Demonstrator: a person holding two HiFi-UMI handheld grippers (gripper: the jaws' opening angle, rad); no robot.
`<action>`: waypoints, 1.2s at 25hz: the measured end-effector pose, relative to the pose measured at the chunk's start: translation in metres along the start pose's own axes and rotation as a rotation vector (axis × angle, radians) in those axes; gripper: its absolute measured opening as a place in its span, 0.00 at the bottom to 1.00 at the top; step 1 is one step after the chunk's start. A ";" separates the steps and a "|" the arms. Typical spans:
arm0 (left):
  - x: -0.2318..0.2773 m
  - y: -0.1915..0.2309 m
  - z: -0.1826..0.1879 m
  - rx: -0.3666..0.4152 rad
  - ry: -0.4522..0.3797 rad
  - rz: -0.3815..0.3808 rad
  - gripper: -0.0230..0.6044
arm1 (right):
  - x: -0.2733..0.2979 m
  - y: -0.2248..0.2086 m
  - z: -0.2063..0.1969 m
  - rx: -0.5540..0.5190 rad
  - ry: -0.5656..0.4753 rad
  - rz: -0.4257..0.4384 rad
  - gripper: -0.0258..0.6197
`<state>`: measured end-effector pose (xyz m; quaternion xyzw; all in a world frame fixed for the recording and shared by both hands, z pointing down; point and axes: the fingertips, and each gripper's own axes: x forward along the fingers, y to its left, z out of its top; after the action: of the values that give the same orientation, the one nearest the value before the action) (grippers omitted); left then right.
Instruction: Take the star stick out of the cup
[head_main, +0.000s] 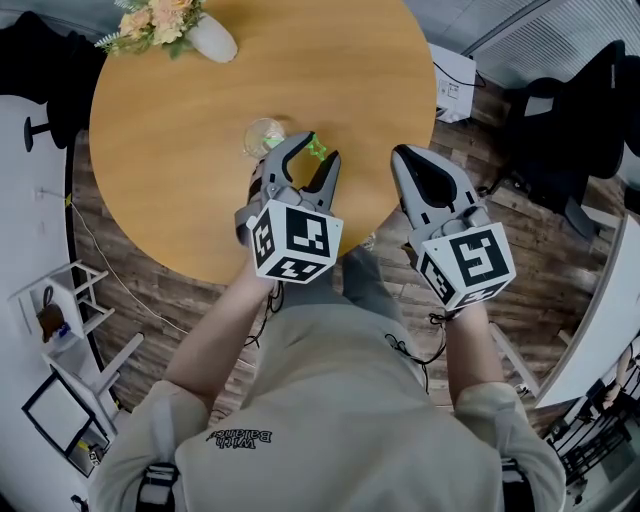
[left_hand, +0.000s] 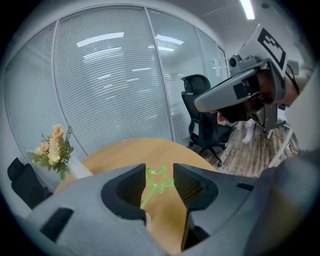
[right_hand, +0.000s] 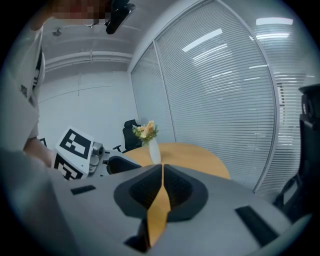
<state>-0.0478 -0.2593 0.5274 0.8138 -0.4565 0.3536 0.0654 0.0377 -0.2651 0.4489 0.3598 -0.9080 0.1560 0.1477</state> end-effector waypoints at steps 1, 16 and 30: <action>-0.001 -0.001 0.000 -0.004 0.002 -0.003 0.29 | 0.000 0.000 -0.001 0.002 0.001 0.002 0.09; 0.009 -0.002 -0.015 -0.047 0.046 0.022 0.31 | -0.005 -0.005 -0.021 0.027 0.040 -0.020 0.09; -0.020 0.016 -0.002 0.063 -0.008 0.100 0.10 | -0.021 0.003 -0.010 0.005 0.012 -0.043 0.09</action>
<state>-0.0678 -0.2534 0.5123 0.7932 -0.4855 0.3671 0.0202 0.0515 -0.2465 0.4492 0.3787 -0.8987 0.1572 0.1554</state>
